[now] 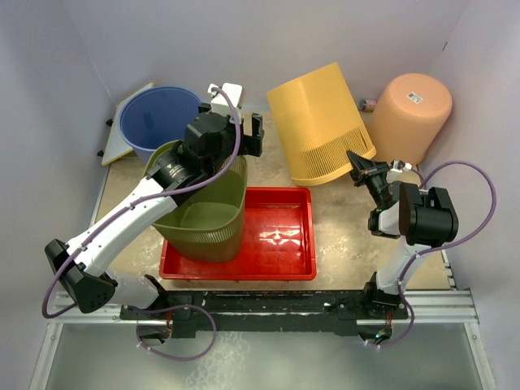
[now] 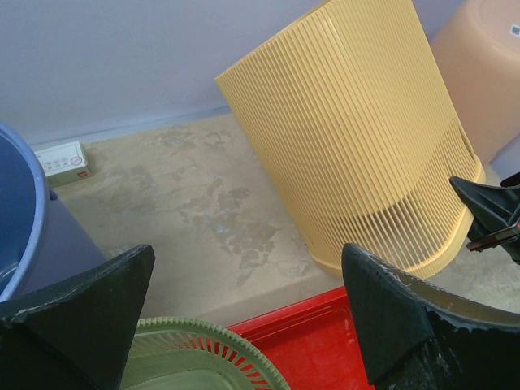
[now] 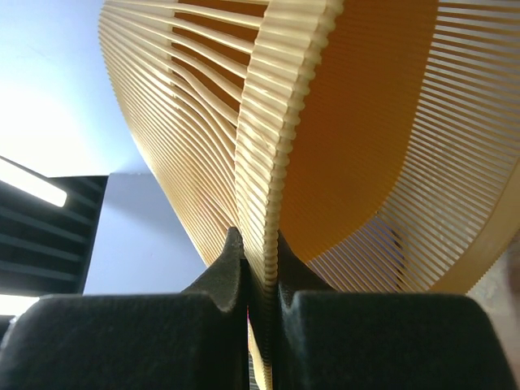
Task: Turn the large container upside down
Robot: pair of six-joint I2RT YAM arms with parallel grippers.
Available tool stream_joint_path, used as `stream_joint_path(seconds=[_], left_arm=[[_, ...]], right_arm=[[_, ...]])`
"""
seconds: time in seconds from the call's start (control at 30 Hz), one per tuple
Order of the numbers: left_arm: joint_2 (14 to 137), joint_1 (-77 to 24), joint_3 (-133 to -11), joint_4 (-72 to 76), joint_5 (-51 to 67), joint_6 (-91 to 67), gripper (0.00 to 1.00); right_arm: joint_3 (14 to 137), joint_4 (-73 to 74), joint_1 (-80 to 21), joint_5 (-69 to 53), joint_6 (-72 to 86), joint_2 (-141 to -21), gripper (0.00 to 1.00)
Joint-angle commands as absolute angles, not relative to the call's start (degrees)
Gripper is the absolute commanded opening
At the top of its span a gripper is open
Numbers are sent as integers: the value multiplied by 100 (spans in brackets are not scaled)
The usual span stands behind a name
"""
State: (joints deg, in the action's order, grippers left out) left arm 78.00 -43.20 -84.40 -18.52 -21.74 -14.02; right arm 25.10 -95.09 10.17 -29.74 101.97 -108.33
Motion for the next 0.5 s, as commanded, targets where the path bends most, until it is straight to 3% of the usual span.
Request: stream_joint_path(seconds=[0.0, 0.47], left_arm=[[7732, -4324, -8572, -1681, -2140, -1468, 94], [7721, -4324, -8486, -1639, -2120, -1485, 94]], right_arm=[[1795, -10178, 1077, -3729, 9384, -12016, 0], [1598, -10183, 1331, -4128, 9047, -12267, 3]])
